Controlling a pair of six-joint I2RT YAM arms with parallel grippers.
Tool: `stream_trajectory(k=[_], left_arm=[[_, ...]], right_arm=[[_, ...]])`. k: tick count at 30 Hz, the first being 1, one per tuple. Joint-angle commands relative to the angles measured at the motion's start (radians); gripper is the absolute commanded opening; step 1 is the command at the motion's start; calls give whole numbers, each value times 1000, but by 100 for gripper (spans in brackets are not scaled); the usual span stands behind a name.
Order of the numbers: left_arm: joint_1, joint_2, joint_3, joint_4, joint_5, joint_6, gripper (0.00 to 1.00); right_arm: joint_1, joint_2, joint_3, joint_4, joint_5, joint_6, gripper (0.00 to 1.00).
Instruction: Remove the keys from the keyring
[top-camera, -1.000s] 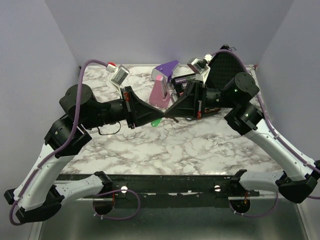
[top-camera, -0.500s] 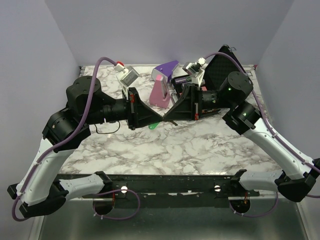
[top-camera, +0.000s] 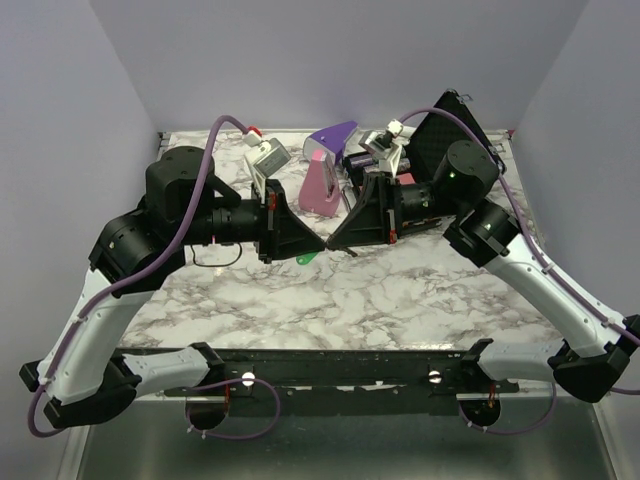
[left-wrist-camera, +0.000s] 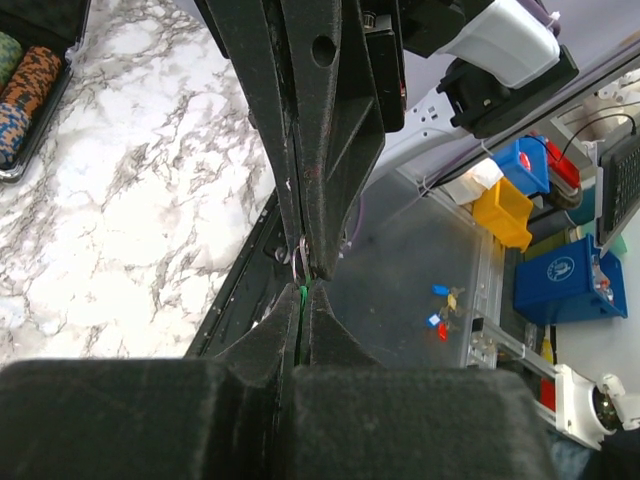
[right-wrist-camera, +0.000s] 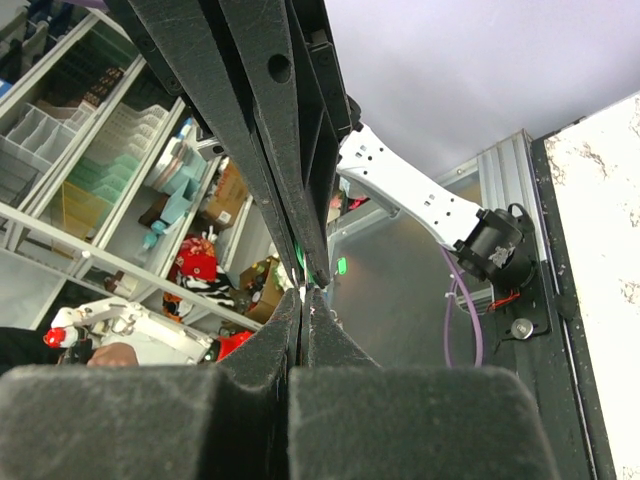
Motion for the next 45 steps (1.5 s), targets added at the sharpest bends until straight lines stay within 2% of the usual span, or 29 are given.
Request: stream_trajectory(k=[1, 18, 35, 45], left_arm=[[2, 24, 35, -95, 35, 53, 0], [2, 92, 118, -264, 47, 138, 0], [0, 106, 132, -279, 67, 156, 0], [-13, 107, 130, -294, 58, 174, 0]], right_arm=[[3, -4, 43, -12, -41, -9, 1], [3, 4, 56, -63, -86, -33, 1], [3, 11, 49, -102, -152, -31, 1], [3, 14, 65, -202, -195, -76, 1]])
